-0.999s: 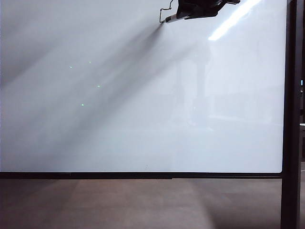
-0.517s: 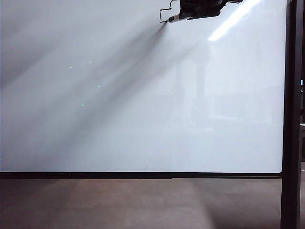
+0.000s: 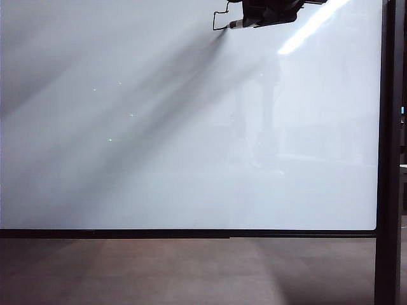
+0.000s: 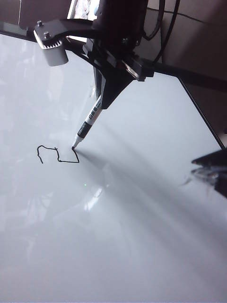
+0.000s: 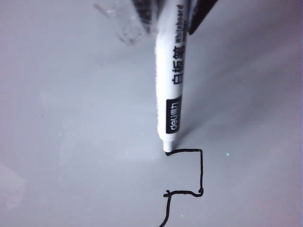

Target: Reach to the right to find the marker pen, pick it up, and write the number 2 on the whiteboard.

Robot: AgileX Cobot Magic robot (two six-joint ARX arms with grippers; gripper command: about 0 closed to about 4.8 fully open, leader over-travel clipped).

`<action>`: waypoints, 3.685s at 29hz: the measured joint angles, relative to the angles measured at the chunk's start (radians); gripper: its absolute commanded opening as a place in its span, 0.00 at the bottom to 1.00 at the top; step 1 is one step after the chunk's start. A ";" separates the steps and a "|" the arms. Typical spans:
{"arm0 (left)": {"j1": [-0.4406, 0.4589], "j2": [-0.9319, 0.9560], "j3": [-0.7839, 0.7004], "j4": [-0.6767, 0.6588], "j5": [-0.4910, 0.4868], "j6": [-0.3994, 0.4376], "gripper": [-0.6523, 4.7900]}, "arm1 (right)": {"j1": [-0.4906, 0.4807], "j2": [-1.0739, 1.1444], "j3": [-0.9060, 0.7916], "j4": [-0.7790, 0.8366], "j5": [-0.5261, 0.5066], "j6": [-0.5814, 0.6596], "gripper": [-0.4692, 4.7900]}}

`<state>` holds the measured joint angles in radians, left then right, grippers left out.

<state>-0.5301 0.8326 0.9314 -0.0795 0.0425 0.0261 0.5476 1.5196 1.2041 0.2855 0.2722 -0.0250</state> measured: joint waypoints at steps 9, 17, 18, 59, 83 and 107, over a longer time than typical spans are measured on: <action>0.000 0.000 0.000 0.000 0.000 0.000 0.11 | 0.000 -0.010 0.000 -0.005 0.005 0.000 0.16; 0.000 0.000 0.000 0.000 0.000 0.000 0.11 | -0.002 -0.019 0.000 -0.011 0.016 0.000 0.17; 0.000 0.000 0.000 0.000 0.000 0.000 0.11 | -0.002 -0.020 0.000 -0.012 0.016 0.000 0.17; 0.000 0.000 0.000 0.000 0.028 0.000 0.11 | -0.018 -0.539 0.000 -0.484 0.235 -0.028 0.16; 0.000 0.000 0.000 0.000 0.045 0.000 0.11 | -0.537 -0.642 -0.191 -0.552 -0.032 0.002 0.16; 0.000 -0.077 -0.088 -0.085 0.045 0.023 0.11 | -0.589 -0.710 -0.426 -0.431 -0.433 0.058 0.17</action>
<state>-0.5304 0.7555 0.8436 -0.1646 0.0875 0.0490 -0.0414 0.8093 0.7776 -0.1459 -0.1612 0.0326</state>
